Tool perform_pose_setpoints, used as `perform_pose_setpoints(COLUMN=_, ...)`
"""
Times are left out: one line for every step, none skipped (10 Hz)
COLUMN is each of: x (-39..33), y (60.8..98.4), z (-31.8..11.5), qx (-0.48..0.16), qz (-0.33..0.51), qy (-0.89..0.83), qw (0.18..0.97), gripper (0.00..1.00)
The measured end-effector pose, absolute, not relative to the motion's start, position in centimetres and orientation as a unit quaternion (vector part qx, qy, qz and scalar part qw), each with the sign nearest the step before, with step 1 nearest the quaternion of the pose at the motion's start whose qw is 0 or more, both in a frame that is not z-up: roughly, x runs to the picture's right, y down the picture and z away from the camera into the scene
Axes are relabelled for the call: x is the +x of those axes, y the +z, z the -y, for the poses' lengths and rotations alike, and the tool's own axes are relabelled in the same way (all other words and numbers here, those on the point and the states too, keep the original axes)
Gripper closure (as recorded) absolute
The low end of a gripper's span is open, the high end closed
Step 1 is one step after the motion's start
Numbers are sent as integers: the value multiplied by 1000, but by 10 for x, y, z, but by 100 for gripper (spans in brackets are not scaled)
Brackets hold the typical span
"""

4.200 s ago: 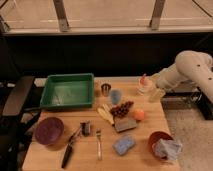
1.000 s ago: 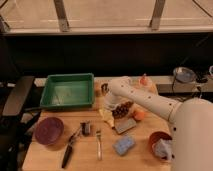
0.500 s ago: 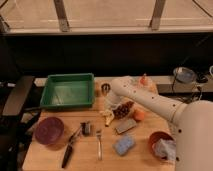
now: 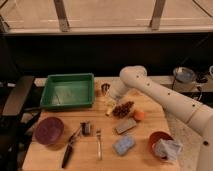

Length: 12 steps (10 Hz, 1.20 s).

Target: Place banana in plastic cup

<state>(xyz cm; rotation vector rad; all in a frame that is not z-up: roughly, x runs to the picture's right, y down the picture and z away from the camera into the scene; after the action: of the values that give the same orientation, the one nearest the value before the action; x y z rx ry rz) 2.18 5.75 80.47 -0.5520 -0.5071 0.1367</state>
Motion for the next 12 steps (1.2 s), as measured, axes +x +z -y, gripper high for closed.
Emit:
perform_pose_setpoints(x=29, y=789, z=-35, qx=-248, qz=257, qy=70, qw=931, gripper=100)
perform_pose_setpoints(x=36, y=776, z=-11, qx=-226, qz=267, qy=76, qw=934, gripper=100)
perform_pose_setpoints(x=47, y=770, z=14, qx=-204, qz=276, qy=84, qw=935, gripper=100)
perform_pose_setpoints(x=53, y=769, z=32, qx=-191, qz=282, qy=89, qw=936, gripper=100)
perform_pose_setpoints(x=63, y=774, z=54, qx=-174, qz=290, qy=97, qw=936, gripper=100)
perform_pose_setpoints(x=70, y=777, z=64, qx=-164, qz=292, qy=103, qw=937, gripper=100)
perform_pose_setpoints(x=79, y=781, z=73, qx=-155, qz=292, qy=110, qw=938, gripper=100)
perform_pose_setpoints(x=82, y=781, z=79, qx=-148, qz=292, qy=112, qw=938, gripper=100)
perform_pose_setpoints(x=84, y=785, z=81, qx=-146, qz=294, qy=113, qw=938, gripper=100)
perform_pose_setpoints(x=83, y=788, z=80, qx=-147, qz=296, qy=113, qw=937, gripper=100)
perform_pose_setpoints(x=78, y=796, z=75, qx=-153, qz=299, qy=109, qw=936, gripper=96)
perform_pose_setpoints(x=70, y=805, z=68, qx=-162, qz=300, qy=105, qw=934, gripper=86)
